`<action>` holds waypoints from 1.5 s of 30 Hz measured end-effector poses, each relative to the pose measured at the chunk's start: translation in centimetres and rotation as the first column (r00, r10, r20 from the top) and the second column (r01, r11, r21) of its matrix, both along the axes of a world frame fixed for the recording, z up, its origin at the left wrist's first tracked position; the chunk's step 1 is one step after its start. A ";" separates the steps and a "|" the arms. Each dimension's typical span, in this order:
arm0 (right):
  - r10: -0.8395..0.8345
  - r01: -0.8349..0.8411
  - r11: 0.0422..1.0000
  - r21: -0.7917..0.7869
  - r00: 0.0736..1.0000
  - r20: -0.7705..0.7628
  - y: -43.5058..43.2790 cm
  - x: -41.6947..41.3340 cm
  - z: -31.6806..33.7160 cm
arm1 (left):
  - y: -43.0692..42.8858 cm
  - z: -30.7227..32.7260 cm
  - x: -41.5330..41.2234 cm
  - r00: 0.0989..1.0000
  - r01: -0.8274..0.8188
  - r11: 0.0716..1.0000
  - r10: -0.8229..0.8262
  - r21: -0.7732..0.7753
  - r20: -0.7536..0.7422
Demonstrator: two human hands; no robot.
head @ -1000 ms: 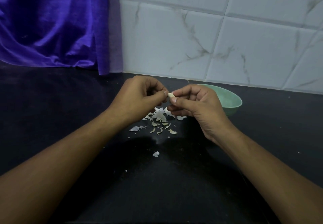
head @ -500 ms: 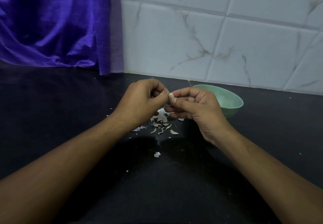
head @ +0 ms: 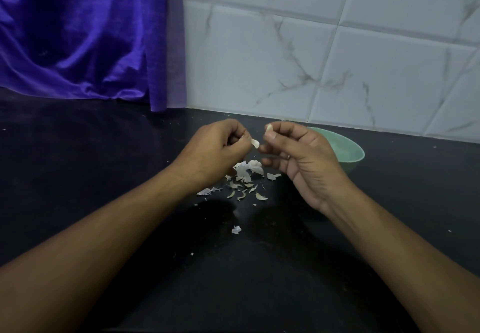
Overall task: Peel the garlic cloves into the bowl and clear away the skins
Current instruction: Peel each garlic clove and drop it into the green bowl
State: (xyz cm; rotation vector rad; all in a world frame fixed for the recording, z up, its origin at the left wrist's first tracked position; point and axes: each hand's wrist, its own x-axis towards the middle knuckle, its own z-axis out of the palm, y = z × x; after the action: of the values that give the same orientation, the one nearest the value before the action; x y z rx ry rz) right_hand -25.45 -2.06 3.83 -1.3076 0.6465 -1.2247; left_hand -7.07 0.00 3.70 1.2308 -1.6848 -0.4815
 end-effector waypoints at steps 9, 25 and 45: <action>-0.018 0.017 1.000 0.007 1.000 0.008 -0.1 -0.5 0.4 | 0.0 0.3 0.5 0.999 0.011 1.000 -0.011 0.007 -0.042; -0.014 0.011 0.999 -0.051 0.997 -0.070 0.0 -0.5 0.2 | -0.1 0.4 0.8 0.999 0.036 0.999 -0.035 -0.037 0.020; 0.000 -0.010 0.995 -0.101 0.995 -0.099 0.0 -0.4 0.1 | 0.0 0.6 0.7 0.951 0.176 0.984 -0.173 -0.013 -0.256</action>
State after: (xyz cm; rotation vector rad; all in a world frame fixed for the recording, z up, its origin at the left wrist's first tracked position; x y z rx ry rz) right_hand -25.84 -2.02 3.92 -1.4610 0.6582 -1.2071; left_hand -6.34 0.01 4.34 0.9835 -1.5753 -0.7265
